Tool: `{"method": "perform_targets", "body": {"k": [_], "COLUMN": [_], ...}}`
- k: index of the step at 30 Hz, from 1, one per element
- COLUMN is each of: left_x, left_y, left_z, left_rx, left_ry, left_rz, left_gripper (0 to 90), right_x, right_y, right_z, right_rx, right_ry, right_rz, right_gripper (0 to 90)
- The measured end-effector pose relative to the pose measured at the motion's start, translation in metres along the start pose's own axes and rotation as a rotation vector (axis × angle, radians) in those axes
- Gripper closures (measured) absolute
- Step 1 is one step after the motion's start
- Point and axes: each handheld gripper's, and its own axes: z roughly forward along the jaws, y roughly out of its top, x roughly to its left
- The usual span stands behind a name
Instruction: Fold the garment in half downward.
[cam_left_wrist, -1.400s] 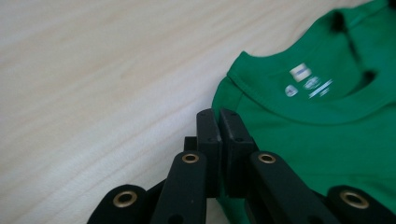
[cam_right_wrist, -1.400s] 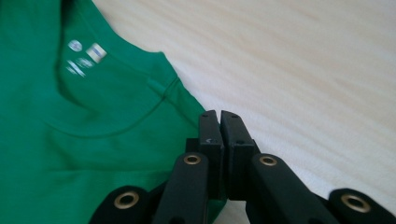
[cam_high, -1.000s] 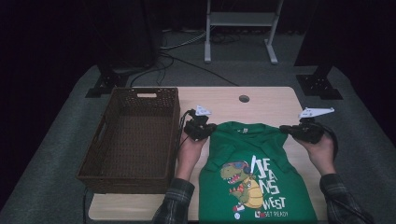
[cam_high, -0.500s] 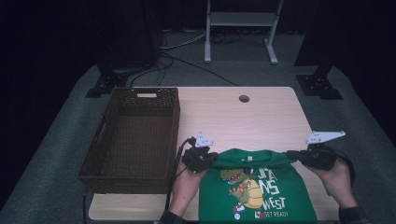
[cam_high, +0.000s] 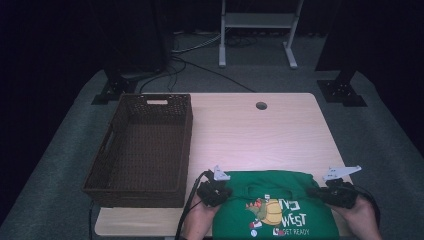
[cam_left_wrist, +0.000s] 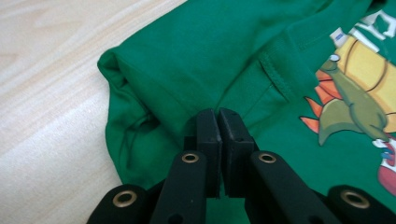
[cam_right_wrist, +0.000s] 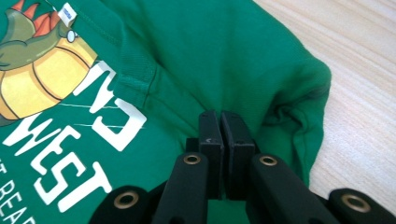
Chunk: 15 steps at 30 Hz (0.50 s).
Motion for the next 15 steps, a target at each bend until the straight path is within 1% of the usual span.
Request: {"method": "perform_targets", "body": {"k": [4, 8, 11, 15], "left_x": [0.0, 0.002, 0.007, 0.016], "left_y": [0.004, 0.01, 0.014, 0.021], "left_z": [0.003, 0.007, 0.01, 0.016], "left_rx": [0.002, 0.002, -0.002, -0.014], "left_ry": [0.031, 0.064, 0.076, 0.085], "left_rz": [0.023, 0.04, 0.033, 0.01], "left_gripper": [87.9, 87.8, 87.9, 87.9], "right_x": [-0.002, -0.004, -0.007, -0.014], "right_y": [0.001, 0.004, 0.008, 0.014], "right_z": [0.002, 0.005, 0.008, 0.013], "right_rx": [-0.009, -0.015, -0.021, -0.036], "right_ry": [-0.008, -0.032, -0.045, -0.056], "right_rz": [-0.002, -0.012, -0.011, -0.012], "right_gripper": [89.4, 89.4, 89.4, 89.4]}}
